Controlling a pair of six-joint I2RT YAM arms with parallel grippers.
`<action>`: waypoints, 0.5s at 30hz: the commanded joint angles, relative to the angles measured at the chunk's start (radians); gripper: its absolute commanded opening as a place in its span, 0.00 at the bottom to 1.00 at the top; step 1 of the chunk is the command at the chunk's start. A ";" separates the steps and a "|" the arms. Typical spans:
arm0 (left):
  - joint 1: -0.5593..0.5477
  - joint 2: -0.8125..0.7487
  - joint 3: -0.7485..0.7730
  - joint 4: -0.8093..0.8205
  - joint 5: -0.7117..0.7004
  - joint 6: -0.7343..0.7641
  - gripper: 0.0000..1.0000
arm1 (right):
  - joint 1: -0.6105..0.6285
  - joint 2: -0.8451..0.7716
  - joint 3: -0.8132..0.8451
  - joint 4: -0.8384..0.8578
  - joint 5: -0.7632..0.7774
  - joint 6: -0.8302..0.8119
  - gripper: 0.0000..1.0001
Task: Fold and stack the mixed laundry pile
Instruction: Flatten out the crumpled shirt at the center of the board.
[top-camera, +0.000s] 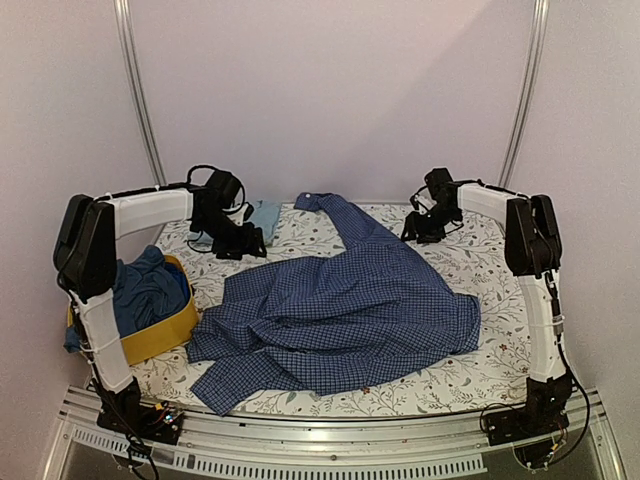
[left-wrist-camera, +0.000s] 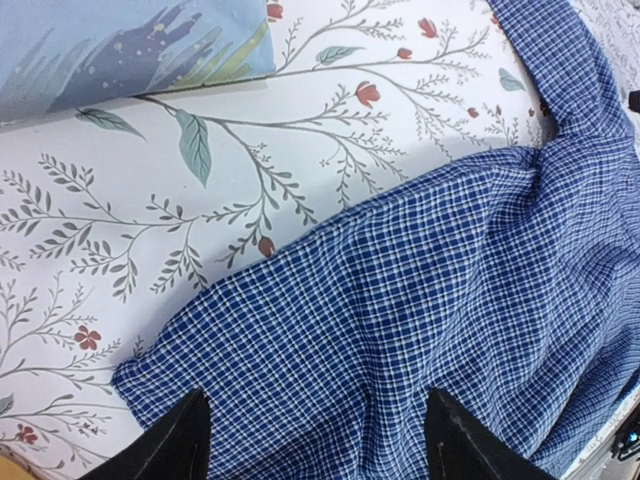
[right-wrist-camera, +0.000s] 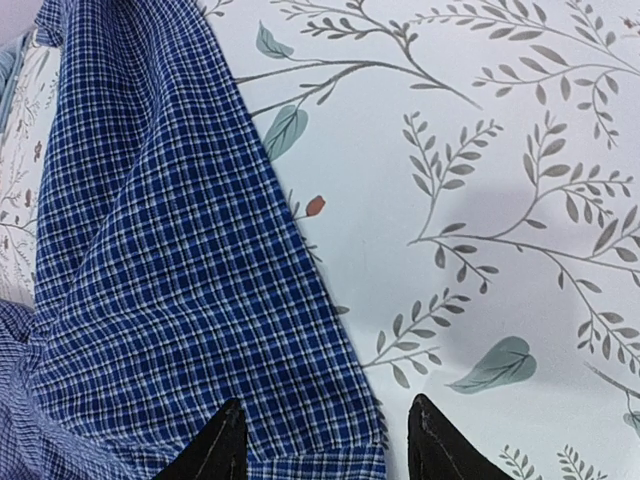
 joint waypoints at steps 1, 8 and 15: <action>0.016 0.023 0.025 0.010 -0.026 0.002 0.73 | 0.053 0.073 0.083 -0.047 0.143 -0.059 0.54; 0.028 0.047 0.045 0.007 -0.043 0.002 0.76 | 0.142 0.144 0.076 -0.082 0.370 -0.112 0.53; 0.026 0.148 0.102 -0.055 -0.032 0.006 0.73 | 0.099 0.138 -0.012 -0.117 0.462 -0.099 0.28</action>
